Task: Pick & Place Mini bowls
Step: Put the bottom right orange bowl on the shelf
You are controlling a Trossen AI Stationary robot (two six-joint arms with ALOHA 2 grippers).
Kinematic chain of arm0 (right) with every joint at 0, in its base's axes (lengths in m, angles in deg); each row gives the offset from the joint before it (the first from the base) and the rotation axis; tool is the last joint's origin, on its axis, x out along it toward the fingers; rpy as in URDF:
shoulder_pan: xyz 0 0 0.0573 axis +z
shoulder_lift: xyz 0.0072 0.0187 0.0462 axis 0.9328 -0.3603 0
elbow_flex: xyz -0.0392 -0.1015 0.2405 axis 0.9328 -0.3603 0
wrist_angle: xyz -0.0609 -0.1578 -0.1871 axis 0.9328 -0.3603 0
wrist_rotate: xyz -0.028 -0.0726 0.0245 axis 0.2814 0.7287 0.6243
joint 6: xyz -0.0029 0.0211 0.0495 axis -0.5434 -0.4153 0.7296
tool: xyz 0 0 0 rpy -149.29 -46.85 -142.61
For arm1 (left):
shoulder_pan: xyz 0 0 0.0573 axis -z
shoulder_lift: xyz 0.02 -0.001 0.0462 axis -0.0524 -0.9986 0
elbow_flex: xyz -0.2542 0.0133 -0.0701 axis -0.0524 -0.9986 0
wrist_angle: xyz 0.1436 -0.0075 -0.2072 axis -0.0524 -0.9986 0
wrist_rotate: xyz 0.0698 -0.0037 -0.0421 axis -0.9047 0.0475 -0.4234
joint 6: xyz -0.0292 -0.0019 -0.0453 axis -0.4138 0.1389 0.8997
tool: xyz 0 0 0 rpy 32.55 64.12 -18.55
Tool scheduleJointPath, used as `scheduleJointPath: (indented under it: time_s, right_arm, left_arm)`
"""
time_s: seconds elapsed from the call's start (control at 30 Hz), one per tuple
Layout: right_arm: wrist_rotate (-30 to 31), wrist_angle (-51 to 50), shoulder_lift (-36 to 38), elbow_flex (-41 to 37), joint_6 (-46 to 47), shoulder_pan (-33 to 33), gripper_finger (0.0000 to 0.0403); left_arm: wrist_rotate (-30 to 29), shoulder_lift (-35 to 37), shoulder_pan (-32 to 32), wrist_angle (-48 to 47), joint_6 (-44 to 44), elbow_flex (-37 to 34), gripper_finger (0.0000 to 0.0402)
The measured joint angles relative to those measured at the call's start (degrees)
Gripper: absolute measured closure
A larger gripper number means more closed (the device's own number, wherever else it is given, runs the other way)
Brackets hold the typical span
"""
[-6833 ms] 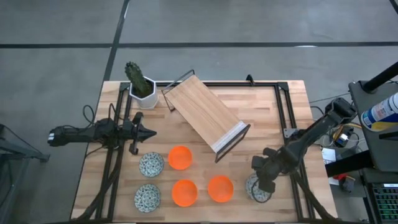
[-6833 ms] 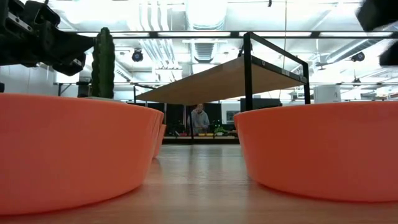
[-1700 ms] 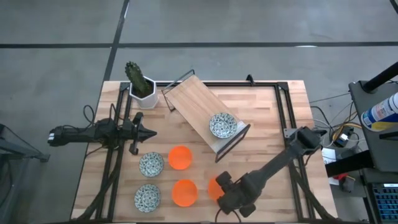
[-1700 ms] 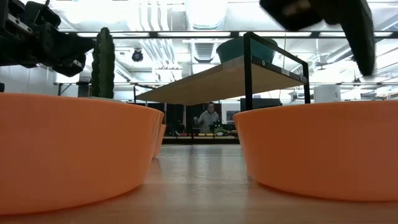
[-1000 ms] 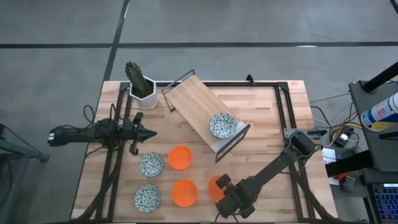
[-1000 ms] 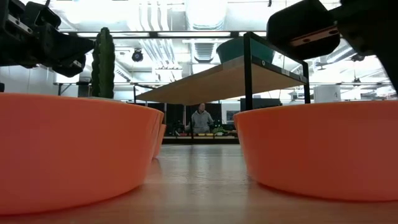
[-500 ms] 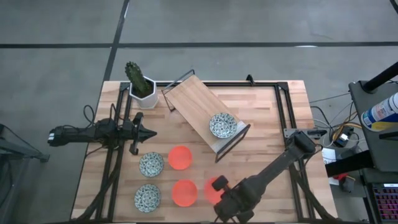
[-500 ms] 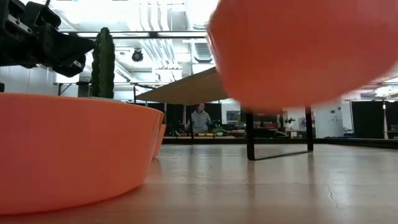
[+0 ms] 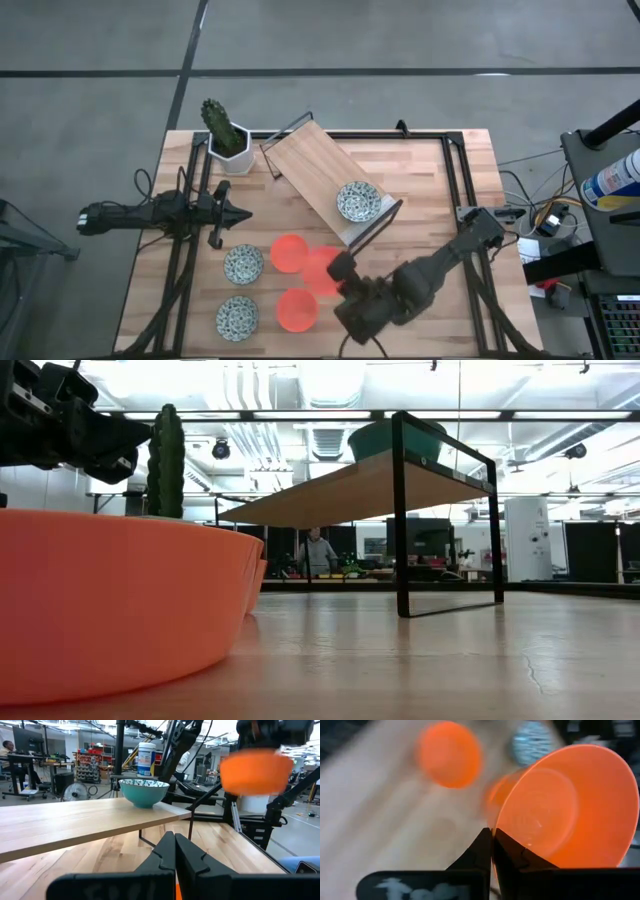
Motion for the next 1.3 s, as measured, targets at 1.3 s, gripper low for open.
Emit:
scheduleJointPath:
  time_s: [1.3]
  right_arm:
    - [-17.6, -0.8, -5.6, 5.1, -12.1, -45.5, 0.0394]
  left_arm:
    - [0.0, 0.0, -0.1, -0.3, 0.0, 0.0, 0.0402]
